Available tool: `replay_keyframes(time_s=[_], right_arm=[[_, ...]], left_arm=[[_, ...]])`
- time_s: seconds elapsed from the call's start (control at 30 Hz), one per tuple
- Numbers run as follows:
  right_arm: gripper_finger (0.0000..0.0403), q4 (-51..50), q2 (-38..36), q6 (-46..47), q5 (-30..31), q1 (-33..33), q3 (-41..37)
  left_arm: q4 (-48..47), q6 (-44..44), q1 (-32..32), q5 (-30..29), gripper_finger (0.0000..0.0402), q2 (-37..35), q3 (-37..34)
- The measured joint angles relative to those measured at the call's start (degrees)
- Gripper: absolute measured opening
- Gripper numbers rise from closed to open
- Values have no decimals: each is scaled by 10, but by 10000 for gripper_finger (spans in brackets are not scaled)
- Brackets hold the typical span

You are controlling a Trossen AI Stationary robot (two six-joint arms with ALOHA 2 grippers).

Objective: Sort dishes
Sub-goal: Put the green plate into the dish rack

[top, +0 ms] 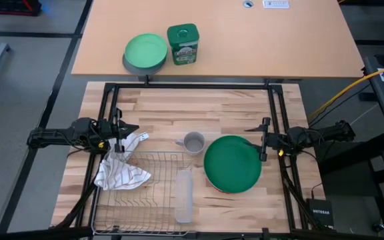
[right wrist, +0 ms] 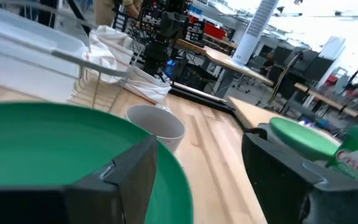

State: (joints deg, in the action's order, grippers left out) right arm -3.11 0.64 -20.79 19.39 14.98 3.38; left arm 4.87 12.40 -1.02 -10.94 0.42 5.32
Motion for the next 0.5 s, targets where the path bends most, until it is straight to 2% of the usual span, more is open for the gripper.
replay_keyframes(time_s=[0.17,0.33,0.5], right_arm=[[239,-1,0,87,-28,0,0],[239,-1,0,135,-44,0,0],[239,3,0,198,-50,0,0]], left_arm=[[1,-8,0,0,5,0,0],[1,-38,0,0,5,0,0],[3,-128,0,0,5,0,0]])
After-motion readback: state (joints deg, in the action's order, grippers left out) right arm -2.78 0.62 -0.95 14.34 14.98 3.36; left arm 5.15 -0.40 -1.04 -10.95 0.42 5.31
